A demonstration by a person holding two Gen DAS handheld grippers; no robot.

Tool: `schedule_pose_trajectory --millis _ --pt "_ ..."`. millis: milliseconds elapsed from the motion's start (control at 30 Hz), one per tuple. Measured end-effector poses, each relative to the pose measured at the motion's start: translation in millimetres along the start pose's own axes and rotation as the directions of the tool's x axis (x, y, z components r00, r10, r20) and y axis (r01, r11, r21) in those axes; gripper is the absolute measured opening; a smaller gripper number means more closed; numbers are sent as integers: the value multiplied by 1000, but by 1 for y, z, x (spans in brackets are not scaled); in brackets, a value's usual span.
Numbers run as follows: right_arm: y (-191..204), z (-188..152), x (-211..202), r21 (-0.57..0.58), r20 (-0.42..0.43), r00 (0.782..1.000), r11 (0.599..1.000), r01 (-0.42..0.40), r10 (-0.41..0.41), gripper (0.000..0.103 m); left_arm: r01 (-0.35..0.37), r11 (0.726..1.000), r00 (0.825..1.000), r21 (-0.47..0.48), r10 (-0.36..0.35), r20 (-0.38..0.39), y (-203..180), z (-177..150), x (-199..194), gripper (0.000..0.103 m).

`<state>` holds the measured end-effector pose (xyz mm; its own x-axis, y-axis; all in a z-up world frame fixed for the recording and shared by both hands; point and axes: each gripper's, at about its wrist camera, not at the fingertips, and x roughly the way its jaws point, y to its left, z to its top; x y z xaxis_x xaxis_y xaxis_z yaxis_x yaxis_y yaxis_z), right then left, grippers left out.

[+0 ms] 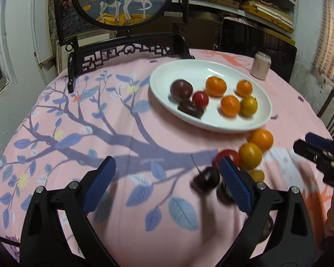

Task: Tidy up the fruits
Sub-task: 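Grasp the dark red cherry by its body with the left gripper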

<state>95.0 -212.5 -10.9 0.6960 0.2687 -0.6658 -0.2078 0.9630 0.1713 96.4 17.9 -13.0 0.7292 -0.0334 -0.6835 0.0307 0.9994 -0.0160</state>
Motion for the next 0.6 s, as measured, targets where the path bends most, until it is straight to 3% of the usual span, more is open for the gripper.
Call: schedule_pose_trajectory --millis 367,600 --pt "1 -1 1 6 -22 1000 1000 0 0 68 11 997 999 72 -8 -39 -16 -5 7 96" --pt "0 -1 1 8 -20 1000 1000 3 -2 68 -2 998 996 61 7 -90 -11 -6 21 97"
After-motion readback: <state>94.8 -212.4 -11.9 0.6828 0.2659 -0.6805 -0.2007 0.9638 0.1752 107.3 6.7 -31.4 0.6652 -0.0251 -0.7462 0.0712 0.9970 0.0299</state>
